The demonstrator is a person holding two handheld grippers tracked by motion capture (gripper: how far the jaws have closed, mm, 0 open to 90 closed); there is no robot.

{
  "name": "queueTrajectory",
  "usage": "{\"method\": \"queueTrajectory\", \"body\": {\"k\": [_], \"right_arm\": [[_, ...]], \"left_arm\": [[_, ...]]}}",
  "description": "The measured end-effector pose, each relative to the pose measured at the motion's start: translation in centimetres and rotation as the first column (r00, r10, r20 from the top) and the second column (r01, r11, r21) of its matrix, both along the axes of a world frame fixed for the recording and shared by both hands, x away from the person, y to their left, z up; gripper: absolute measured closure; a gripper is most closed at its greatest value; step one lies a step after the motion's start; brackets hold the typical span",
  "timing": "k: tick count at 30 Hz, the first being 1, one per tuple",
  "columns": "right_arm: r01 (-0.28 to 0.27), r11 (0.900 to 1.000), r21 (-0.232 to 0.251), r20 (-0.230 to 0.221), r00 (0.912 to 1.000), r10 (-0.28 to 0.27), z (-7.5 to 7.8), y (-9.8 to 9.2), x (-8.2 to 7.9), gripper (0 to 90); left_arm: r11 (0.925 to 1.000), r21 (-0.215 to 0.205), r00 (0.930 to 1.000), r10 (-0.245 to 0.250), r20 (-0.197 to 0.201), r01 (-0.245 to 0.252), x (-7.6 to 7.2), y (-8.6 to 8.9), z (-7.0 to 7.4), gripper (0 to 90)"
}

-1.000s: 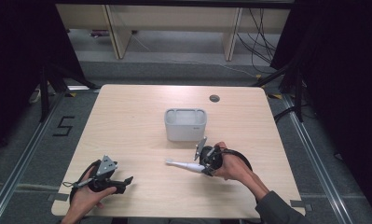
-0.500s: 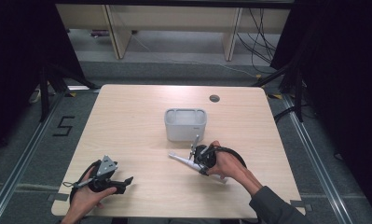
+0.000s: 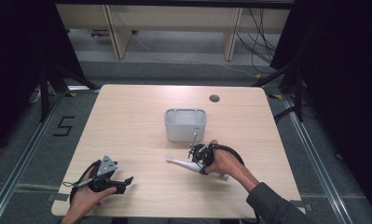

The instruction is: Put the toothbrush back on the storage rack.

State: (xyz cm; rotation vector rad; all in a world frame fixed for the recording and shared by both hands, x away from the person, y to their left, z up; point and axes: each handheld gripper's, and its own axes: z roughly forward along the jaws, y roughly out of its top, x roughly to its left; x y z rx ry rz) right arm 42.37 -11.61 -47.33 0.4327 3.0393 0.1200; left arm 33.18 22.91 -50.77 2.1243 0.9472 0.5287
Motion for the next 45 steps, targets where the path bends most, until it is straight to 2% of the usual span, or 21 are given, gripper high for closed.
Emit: {"method": "queueTrajectory", "body": {"k": [5,7,8,9,11,12,14,15,20,21,22,25,26,27,28,29,31,33,37,44,45], "right_arm": [[-0.002,0.999,-0.032,-0.021,0.9998,0.002,0.0,0.3,0.0,65.7],[-0.009,0.999,-0.049,-0.023,0.9997,0.008,0.0,0.6,0.1,65.7],[0.009,0.998,-0.058,-0.038,0.9992,-0.011,0.0,0.7,0.1,65.8],[-0.001,0.998,-0.058,-0.04,0.9992,-0.002,-0.1,0.8,0.2,65.8],[0.002,0.998,-0.06,-0.054,0.9985,-0.005,-0.2,1.0,0.2,65.8],[0.005,0.998,-0.057,-0.055,0.9984,-0.008,-0.2,1.0,0.3,65.9],[-0.019,0.999,-0.044,-0.065,0.9977,0.016,-0.3,1.0,0.6,66.0],[0.023,0.997,-0.07,-0.075,0.9968,-0.028,-0.2,1.0,0.4,66.0],[-0.027,0.998,-0.055,-0.076,0.9968,0.023,-0.3,1.2,0.7,66.3],[-0.016,0.998,-0.063,-0.075,0.9971,0.011,-0.3,1.3,0.7,66.3],[0.012,0.996,-0.087,-0.088,0.9959,-0.02,-0.3,1.3,0.5,66.3],[-0.004,0.998,-0.065,-0.103,0.9946,-0.002,-0.4,1.4,0.5,66.4],[-0.011,0.996,-0.089,-0.094,0.9956,0.002,-0.2,1.4,0.5,66.4],[0.004,0.998,-0.065,-0.094,0.9955,-0.01,-0.4,1.3,0.4,66.5],[-0.031,0.997,-0.07,-0.077,0.9967,0.026,-0.2,1.3,0.6,66.5],[-0.001,0.997,-0.077,-0.079,0.9969,-0.005,-0.1,1.2,0.4,66.5],[-0.011,1.0,-0.026,-0.073,0.9973,0.01,-0.2,0.9,0.5,66.6],[-0.004,0.998,-0.064,-0.044,0.999,0.001,0.6,0.4,0.4,66.6],[0.027,0.999,-0.042,-0.019,0.9994,-0.028,1.5,-0.2,0.1,66.6],[0.057,0.997,0.059,0.05,0.997,-0.06,4.5,-1.8,-0.2,66.6],[0.076,0.991,0.109,0.065,0.9943,-0.084,5.3,-2.2,-0.4,66.6]], "left_arm": [[1.0,0.001,1.0,0.0,0.001,0.0,0.0,0.0,0.0,15.0],[0.9985,0.048,0.9997,-0.025,-0.003,0.026,0.1,0.2,0.2,15.0],[1.0,0.007,1.0,-0.006,0.001,0.006,0.0,0.0,0.0,15.1],[1.0,0.005,1.0,-0.003,0.0,0.003,0.0,0.0,0.0,15.1],[0.9987,0.046,0.9997,-0.023,-0.003,0.024,0.1,0.2,0.2,15.1],[1.0,0.005,1.0,-0.003,0.001,0.003,0.0,0.0,0.0,15.1],[0.9991,0.038,0.9997,-0.022,0.006,0.022,0.0,0.2,0.3,15.1],[0.9995,0.027,0.9998,-0.017,0.012,0.016,0.0,0.2,0.2,15.1],[0.9998,0.017,0.9999,-0.013,0.003,0.013,-0.1,0.1,0.2,15.1],[0.9991,0.036,0.9997,-0.024,0.002,0.024,0.0,0.2,0.2,15.1],[0.9998,0.014,0.9999,-0.013,0.005,0.013,0.0,0.0,0.1,15.1],[0.9994,0.029,0.9997,-0.02,0.012,0.019,0.0,0.2,0.2,15.1],[0.9993,0.03,0.9997,-0.021,0.012,0.02,0.1,0.2,0.2,15.1],[0.9996,0.024,0.9997,-0.017,0.015,0.016,0.1,0.2,0.2,15.1],[0.9999,0.013,0.9999,-0.011,0.004,0.011,0.0,0.1,0.1,15.1],[0.9997,0.02,0.9998,-0.014,0.012,0.014,0.0,0.2,0.2,15.1],[0.999,0.037,0.9995,-0.026,0.018,0.025,0.1,0.3,0.3,15.1],[0.9999,0.012,0.9998,-0.01,0.017,0.01,0.0,0.1,0.2,15.1],[0.9987,0.046,0.9998,-0.02,-0.008,0.021,0.0,0.4,0.4,15.1],[1.0,0.001,1.0,0.006,0.0,-0.006,-0.1,0.2,0.2,15.2],[1.0,-0.001,1.0,0.009,-0.002,-0.009,-0.1,0.2,0.2,15.1]]}}
